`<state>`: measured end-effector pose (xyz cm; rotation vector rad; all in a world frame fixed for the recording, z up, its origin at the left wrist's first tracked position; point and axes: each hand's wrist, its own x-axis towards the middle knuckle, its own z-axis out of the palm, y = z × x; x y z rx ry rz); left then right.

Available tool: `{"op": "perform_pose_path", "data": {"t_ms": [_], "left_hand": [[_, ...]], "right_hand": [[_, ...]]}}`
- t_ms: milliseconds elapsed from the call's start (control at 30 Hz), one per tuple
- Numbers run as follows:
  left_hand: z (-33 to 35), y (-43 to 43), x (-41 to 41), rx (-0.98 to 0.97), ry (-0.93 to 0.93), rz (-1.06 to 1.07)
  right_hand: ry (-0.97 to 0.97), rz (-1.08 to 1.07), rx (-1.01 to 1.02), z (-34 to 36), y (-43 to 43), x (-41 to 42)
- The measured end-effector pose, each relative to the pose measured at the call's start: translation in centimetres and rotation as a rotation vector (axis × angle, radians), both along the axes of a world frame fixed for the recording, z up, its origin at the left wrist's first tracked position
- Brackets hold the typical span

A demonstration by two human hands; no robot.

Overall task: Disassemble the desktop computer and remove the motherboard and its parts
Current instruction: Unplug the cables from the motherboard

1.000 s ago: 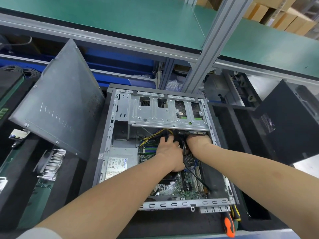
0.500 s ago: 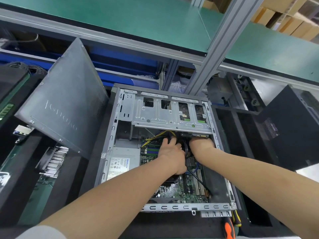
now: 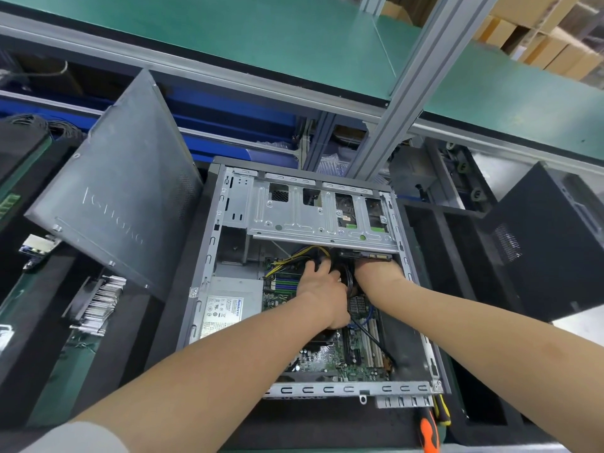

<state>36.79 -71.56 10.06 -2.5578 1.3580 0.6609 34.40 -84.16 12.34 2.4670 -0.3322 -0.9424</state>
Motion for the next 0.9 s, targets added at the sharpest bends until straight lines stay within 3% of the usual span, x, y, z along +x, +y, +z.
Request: {"op": "perform_pose_path", "data": {"t_ms": [167,333,467,600,733,900], "left_hand": [[-0.1,-0.1,0.1,-0.009,0.020,0.013],[-0.2,-0.1,0.3,-0.020,0.039,0.006],[-0.1,0.2,0.5,-0.048,0.062,-0.011],[-0.1,0.6,0.7,-0.168,0.116,0.003],[-0.2,0.9,0.9,-0.250,0.082,0.017],[-0.4,1.3,0.8,-0.201,0.048,-0.020]], "right_hand": [[-0.087,0.130,-0.003,0.1,0.9,-1.8],[0.008,0.215,-0.152,0.7,1.9,-4.2],[0.067,0.151,-0.176,0.7,4.3,-5.9],[-0.026,0.040,-0.016,0.6,5.4,-7.9],[-0.088,-0.222,0.226,0.6,5.0,-9.4],[-0.185,-0.361,0.488,1.5,4.4,-9.8]]}}
